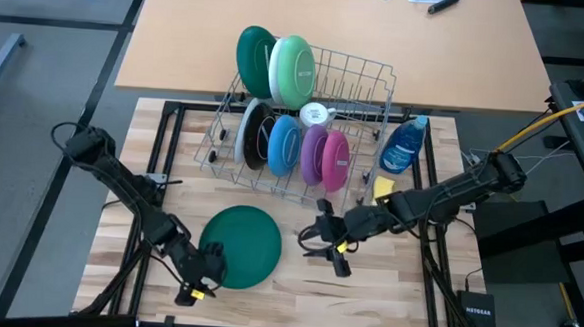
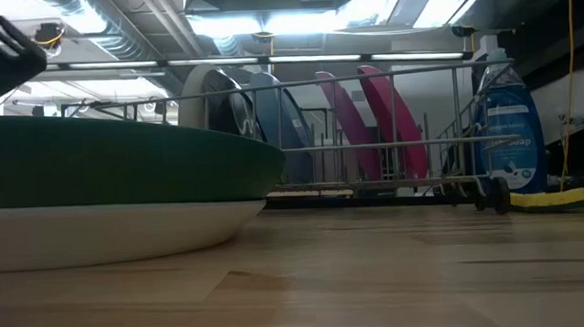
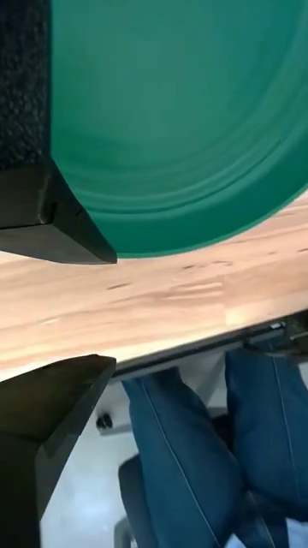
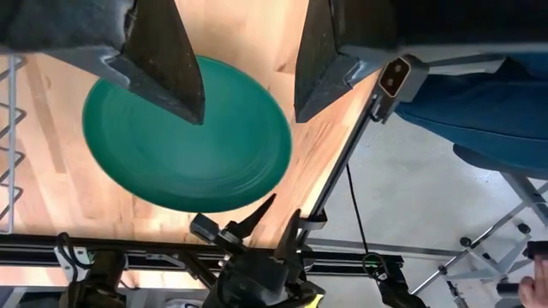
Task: Sort dishes
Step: Put the dark green plate in the dish rack
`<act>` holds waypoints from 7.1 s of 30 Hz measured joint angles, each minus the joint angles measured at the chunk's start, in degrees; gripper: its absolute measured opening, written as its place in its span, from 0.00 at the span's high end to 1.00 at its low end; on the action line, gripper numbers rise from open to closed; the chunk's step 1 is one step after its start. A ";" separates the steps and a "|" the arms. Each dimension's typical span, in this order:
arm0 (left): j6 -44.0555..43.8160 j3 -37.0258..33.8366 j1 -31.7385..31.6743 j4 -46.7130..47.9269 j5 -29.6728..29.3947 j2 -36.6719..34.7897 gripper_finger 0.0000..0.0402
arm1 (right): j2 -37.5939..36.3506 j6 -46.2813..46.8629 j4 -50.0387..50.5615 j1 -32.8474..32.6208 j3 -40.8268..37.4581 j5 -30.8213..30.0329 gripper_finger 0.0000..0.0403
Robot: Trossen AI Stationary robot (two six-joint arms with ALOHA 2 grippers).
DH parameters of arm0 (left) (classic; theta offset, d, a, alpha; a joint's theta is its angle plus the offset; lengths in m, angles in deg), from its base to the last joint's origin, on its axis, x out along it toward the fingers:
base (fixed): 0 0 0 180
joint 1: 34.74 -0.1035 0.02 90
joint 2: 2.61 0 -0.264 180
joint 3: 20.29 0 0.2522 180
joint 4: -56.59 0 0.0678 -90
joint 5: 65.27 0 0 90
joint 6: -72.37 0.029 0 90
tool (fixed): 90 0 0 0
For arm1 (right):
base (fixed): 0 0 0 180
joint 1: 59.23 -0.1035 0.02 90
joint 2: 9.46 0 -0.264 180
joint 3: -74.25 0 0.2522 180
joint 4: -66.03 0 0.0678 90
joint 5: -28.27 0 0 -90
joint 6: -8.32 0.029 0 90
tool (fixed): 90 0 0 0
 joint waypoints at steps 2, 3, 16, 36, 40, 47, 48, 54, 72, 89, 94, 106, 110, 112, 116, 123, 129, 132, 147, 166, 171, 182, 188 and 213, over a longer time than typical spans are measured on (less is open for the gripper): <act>0.33 0.00 0.70 0.19 -1.38 0.41 0.57 | 0.00 0.48 0.18 -0.94 0.00 -0.65 0.54; 0.63 0.00 1.04 0.43 -2.32 0.49 0.57 | 0.00 1.03 0.37 -1.36 0.00 -0.95 0.54; 4.19 0.00 5.83 1.44 -11.20 0.53 0.57 | 0.00 3.25 0.89 -4.71 0.00 -4.66 0.54; 6.69 0.00 8.71 12.62 -16.46 0.57 0.57 | 0.00 3.41 0.88 -4.66 0.00 -5.44 0.54; 8.32 0.00 8.61 14.26 -17.43 0.58 0.57 | 0.00 3.38 0.89 -4.65 0.00 -5.64 0.54; 12.26 0.00 8.20 14.24 -18.27 0.59 0.57 | 0.00 3.36 1.28 -4.65 0.00 -5.64 0.54; 12.36 0.00 8.19 13.93 -17.68 0.59 0.57 | 0.00 3.36 1.27 -4.65 0.00 -5.64 0.54; 12.37 0.00 8.19 13.93 -15.73 0.59 0.57 | 0.00 3.30 1.26 -4.65 0.00 -5.64 0.54; 12.52 -0.02 8.11 13.91 -20.46 7.72 0.58 | 0.00 2.73 1.31 -4.64 0.00 -5.62 0.54; 13.31 0.04 8.32 7.77 -21.46 7.50 0.97 | 0.00 2.71 1.31 -4.64 0.00 -5.62 0.54; 10.35 0.00 8.32 4.13 -21.08 6.07 0.99 | 0.00 2.71 1.33 -4.65 0.00 -5.62 0.54; 7.86 0.00 7.42 -8.68 -28.20 -5.39 1.00 | -2.38 2.18 0.83 -4.51 0.00 -12.10 0.54; 6.90 0.00 5.42 -12.65 -32.31 -10.79 1.00 | -5.96 -0.68 1.00 -4.52 0.00 -16.31 0.54; 6.91 0.02 3.98 -15.40 -32.73 -12.84 1.00 | -8.22 -2.25 0.72 -4.52 0.02 -19.28 0.54; 8.63 0.04 0.38 -23.39 -32.82 -15.79 1.00 | -12.88 -6.53 0.80 -4.52 0.02 -28.76 0.54; 21.95 0.05 -7.56 -44.92 -30.92 -16.98 1.00 | -19.43 -14.70 0.61 -3.93 0.02 -47.09 0.54; 30.22 0.09 -20.77 -60.89 -21.25 -17.00 1.00 | -23.33 -20.08 0.63 4.14 0.02 -47.15 0.54; 27.72 0.11 -30.42 -62.45 -15.15 -17.02 1.00 | -24.38 -22.32 0.65 11.44 0.02 -40.92 0.54; -8.64 21.15 -68.24 -62.49 10.41 1.15 1.00 | -24.64 -4.41 -8.17 49.13 0.02 -1.24 0.54; -32.12 51.04 -78.77 -32.47 8.54 21.27 1.00 | -25.40 13.30 -8.83 60.82 0.06 -6.69 0.54; -29.00 51.12 -80.84 -31.21 4.97 22.73 1.00 | -23.83 13.26 -5.93 63.87 0.06 -6.66 0.54; -38.06 51.88 -79.07 -38.70 5.82 30.68 1.00 | -19.33 13.23 -5.25 69.03 0.04 0.06 0.54; -39.03 55.06 -78.24 -38.17 7.73 34.77 1.00 | -18.62 13.22 -5.14 70.64 0.04 2.93 0.54; -37.25 57.53 -78.90 -29.18 5.73 39.06 1.00 | -18.60 13.09 -4.79 70.57 0.04 3.89 0.54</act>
